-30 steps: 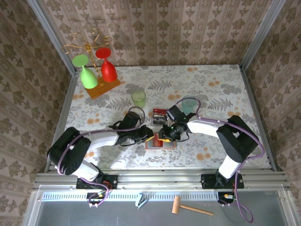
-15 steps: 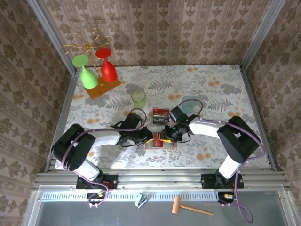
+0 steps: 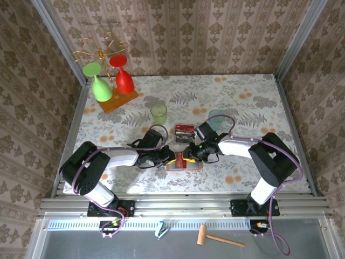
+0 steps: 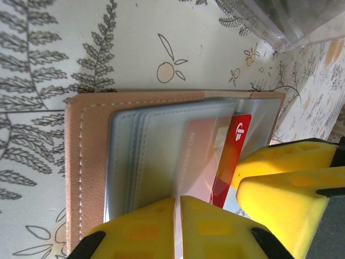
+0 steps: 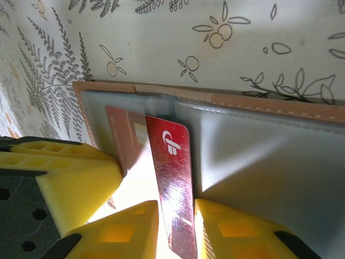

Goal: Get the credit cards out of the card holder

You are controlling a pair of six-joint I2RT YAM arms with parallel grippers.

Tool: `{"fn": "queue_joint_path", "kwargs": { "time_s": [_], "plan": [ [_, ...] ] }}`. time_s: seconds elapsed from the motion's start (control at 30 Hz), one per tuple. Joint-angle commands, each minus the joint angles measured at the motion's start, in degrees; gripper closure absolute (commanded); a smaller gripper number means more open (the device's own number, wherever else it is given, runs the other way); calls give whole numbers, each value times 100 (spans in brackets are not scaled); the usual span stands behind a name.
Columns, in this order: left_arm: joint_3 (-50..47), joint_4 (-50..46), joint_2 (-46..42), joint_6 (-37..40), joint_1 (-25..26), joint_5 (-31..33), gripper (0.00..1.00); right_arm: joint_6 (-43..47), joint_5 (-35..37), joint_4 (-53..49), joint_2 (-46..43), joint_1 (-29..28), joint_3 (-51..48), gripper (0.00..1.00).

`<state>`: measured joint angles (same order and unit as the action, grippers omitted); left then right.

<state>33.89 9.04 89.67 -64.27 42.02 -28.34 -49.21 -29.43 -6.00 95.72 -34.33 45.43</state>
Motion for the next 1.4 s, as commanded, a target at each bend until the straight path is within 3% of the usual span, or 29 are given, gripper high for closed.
{"fn": "queue_joint_path", "kwargs": {
  "time_s": [0.0,0.4,0.73,1.37],
  "plan": [
    [-40,-16,105,66,53,-49,89,-124,-256,251,114,49,-88,76],
    [-31,-17,139,66,61,-49,89,-149,-217,339,267,102,-184,77],
    [-58,45,168,37,61,-49,89,-319,-463,719,313,132,-263,84],
    [-111,16,82,28,48,3,89,112,-170,-19,-114,334,-254,89]
  ]
}}
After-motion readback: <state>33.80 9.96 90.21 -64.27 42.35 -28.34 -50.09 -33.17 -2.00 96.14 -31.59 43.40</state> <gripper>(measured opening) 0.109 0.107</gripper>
